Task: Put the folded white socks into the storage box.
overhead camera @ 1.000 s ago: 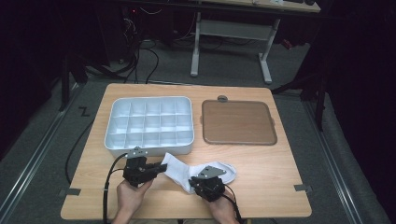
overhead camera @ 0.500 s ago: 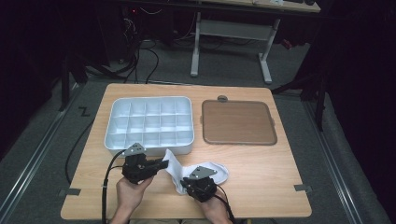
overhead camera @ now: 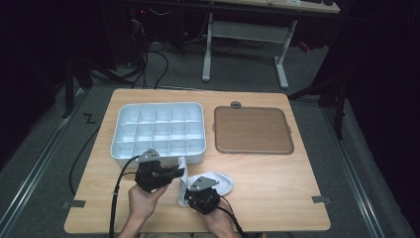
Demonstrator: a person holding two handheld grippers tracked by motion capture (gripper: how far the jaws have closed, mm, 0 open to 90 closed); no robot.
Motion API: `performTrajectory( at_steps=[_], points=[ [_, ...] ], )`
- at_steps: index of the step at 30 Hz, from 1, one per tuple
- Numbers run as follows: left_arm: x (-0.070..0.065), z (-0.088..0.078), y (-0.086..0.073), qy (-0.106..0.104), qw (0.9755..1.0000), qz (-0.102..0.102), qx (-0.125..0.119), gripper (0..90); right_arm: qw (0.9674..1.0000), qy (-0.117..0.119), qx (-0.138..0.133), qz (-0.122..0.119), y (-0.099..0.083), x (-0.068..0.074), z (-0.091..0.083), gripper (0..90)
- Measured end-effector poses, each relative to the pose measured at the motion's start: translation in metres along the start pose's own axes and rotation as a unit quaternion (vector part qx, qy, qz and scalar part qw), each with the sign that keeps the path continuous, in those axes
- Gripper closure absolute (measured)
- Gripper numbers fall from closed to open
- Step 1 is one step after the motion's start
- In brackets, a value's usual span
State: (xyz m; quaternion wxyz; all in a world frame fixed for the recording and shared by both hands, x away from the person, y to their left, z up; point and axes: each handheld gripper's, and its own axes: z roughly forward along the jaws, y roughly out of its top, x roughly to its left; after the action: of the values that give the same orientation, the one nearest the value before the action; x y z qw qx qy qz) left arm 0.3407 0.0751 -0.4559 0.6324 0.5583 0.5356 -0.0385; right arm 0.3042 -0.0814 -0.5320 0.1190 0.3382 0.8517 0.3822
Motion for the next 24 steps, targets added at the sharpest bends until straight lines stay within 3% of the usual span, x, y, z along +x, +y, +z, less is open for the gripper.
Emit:
performTrajectory(
  at_steps=[4, 11, 14, 18, 24],
  points=[
    [0.001, 0.001, -0.001, 0.005, 1.0, 0.005, 0.003, 80.8, 0.9999, 0.009, 0.0, -0.006, 0.003, 0.003, 0.003, 81.3],
    [0.003, 0.001, 0.0, 0.013, 0.9999, 0.01, 0.005, 80.9, 0.9997, 0.021, -0.001, 0.012, 0.002, -0.006, -0.008, 76.1],
    [0.004, 0.001, -0.001, 0.016, 0.9997, 0.014, 0.008, 80.9, 0.9998, 0.009, -0.013, 0.011, 0.003, -0.012, -0.021, 75.7],
    [0.004, 0.002, -0.002, 0.018, 0.9996, 0.017, 0.011, 81.0, 0.9993, -0.029, -0.02, 0.012, -0.001, -0.026, -0.045, 74.8],
    [0.004, 0.004, -0.003, 0.023, 0.9994, 0.019, 0.014, 81.0, 0.9959, -0.078, -0.021, 0.041, -0.01, -0.059, -0.068, 72.1]
  ],
)
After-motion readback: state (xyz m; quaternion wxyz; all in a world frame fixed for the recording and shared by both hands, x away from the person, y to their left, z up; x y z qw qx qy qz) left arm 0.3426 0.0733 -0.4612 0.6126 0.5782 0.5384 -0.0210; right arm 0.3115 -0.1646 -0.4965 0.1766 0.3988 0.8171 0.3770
